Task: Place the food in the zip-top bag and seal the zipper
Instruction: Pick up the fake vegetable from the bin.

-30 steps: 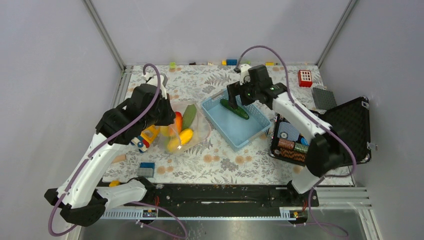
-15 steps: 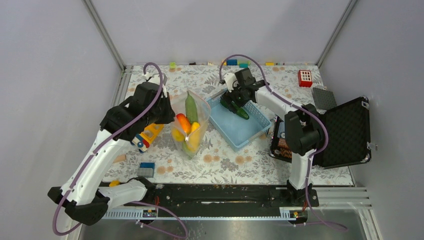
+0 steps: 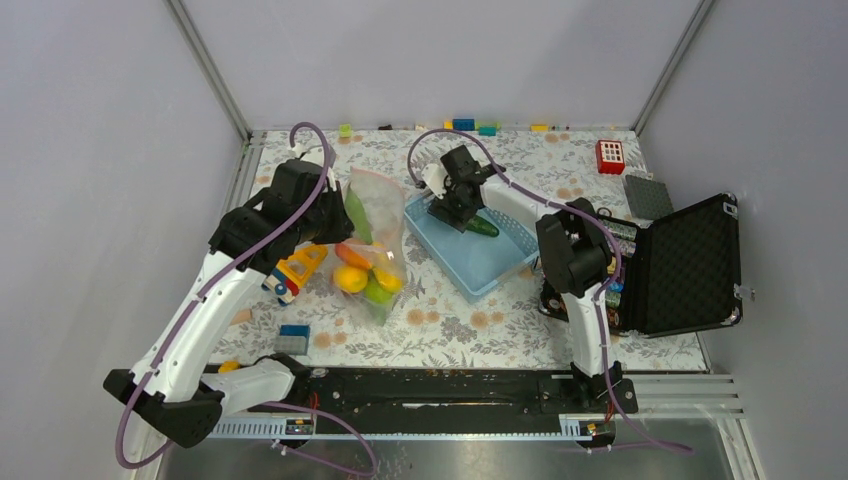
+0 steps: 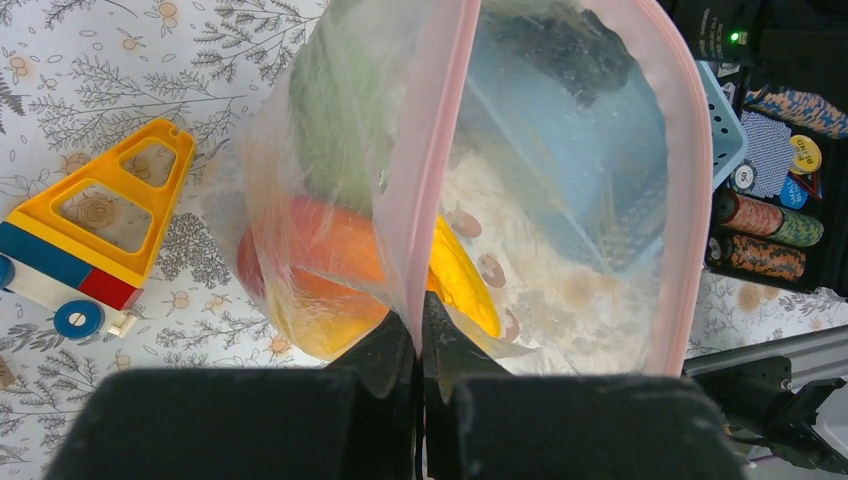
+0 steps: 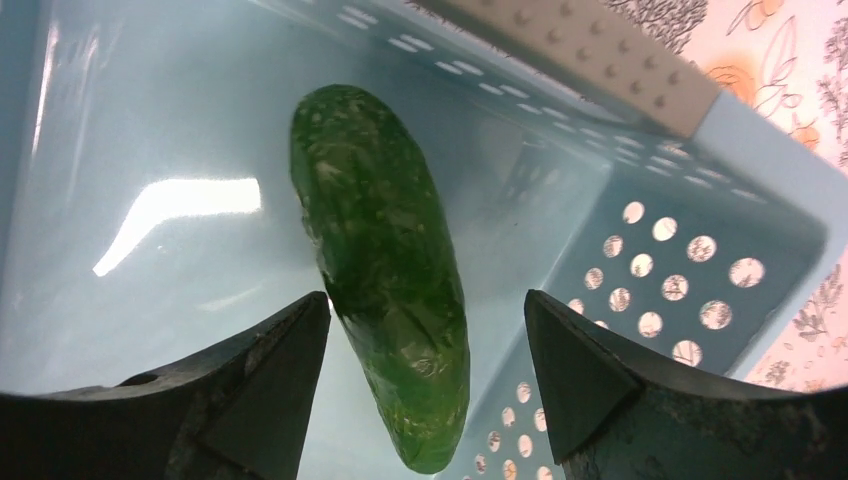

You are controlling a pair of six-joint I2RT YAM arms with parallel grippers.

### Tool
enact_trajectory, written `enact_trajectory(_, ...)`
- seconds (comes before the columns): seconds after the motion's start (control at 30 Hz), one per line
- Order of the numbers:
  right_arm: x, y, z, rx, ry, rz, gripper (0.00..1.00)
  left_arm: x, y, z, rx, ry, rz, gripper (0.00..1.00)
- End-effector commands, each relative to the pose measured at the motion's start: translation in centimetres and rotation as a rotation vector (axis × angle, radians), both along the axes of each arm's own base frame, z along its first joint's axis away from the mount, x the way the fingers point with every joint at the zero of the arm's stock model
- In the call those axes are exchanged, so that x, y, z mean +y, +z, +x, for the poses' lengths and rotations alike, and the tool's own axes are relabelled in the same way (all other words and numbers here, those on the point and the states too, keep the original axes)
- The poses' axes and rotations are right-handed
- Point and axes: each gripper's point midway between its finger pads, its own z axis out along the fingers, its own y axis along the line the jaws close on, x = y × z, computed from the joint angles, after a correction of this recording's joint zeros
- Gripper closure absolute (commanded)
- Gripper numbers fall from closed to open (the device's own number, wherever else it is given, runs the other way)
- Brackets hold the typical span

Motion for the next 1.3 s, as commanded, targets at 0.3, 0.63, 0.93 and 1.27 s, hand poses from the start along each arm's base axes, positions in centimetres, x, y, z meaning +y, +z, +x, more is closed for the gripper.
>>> enact_trajectory(0.3,-0.3,-0.1,-0.3,0.042,0.044,-0.129,0.2,-0.5,1.5,0.6,-0.064,-0.014,-0.071,1.0)
enact_trajectory(0.63,-1.4,-0.7,-1.0,0.051,0.052,-0.167,0.34,-0.7,1.3,0.7,-0.057,-0.02,-0.082,1.0)
enact_trajectory(0.93,-1.2,5.3,-1.6,-0.04,0.009,-0.066,0.55,-0.6,1.7,0.4,-0.066,-0.024,-0.091,1.0)
enact_trajectory(1.27,-2.9,16.0,-5.3,-0.2,-0.066,0.121,0.6,-0.7,1.8,0.0,-0.078,-0.035,-0.111,1.0)
